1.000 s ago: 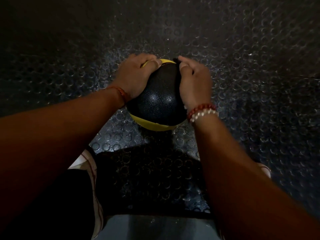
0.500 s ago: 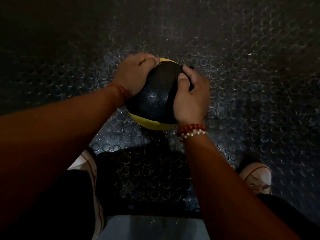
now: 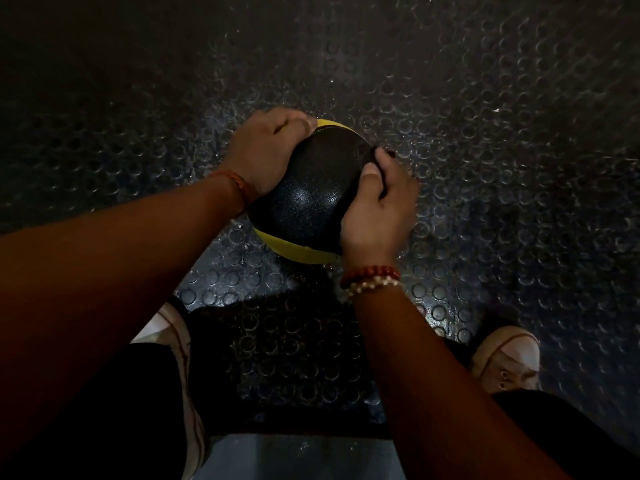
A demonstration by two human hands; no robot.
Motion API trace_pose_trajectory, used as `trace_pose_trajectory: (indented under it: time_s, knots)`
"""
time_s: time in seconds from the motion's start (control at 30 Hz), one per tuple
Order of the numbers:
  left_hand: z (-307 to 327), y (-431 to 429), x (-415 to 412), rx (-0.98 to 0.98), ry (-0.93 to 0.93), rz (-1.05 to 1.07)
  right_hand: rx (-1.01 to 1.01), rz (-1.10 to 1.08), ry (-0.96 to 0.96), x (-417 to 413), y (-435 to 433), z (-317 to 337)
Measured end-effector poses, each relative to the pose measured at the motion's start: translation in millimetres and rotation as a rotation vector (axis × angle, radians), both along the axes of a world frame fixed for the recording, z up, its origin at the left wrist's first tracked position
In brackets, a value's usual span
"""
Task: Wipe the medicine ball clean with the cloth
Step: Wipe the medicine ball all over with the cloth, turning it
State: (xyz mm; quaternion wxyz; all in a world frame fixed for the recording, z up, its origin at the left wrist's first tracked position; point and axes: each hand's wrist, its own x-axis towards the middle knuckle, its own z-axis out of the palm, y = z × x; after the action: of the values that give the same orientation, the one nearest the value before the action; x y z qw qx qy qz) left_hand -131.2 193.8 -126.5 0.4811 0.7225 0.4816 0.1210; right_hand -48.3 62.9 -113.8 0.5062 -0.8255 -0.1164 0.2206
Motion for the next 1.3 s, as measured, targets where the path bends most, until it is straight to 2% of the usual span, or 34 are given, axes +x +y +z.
trace_pose_trajectory:
  time_s: [0.1,0.2,0.3,0.47,0.57,0.6,0.67,0.8,0.9,1.03,1.1,1.13,1.2,1.3]
  knots:
    - [-1,-1,-4,-0.012,-0.016,0.013,0.006,0.129,-0.181,-7,1,7]
    - [-1,-4,-7,-0.008,-0.023,0.009,-0.024,0.323,-0.24,13,11,10]
    - [1,-6,-6,-0.012,0.007,0.014,-0.098,0.427,-0.122,37,30,5]
    - [8,-8,-1,-0.054,-0.008,0.036,-0.166,0.353,0.248,62,30,-10]
    - [10,-11,0,-0.042,-0.06,0.055,-0.094,0.115,0.311,43,8,-16]
    - [10,-11,0,-0.036,-0.056,0.052,-0.065,0.015,0.27,33,4,-14]
    - [8,-9,0,-0.02,-0.043,0.045,-0.04,-0.016,0.126,11,3,-2]
    - [3,-9,1,0.025,0.024,0.036,-0.117,0.235,-0.168,5,12,20]
    - [3,-11,0,0.03,0.043,0.03,-0.189,0.399,-0.217,22,27,22]
    - [4,-12,4,0.023,0.04,0.032,-0.154,0.408,-0.009,51,47,13]
    - [5,-14,5,0.015,0.036,0.04,-0.222,0.447,0.113,65,49,7]
    - [4,-15,5,0.009,0.027,0.052,-0.248,0.386,0.199,71,48,5]
    - [3,-15,7,-0.001,0.015,0.08,-0.304,0.348,0.212,75,42,5]
    - [1,-13,10,0.001,0.036,0.095,-0.211,0.212,0.227,55,23,4]
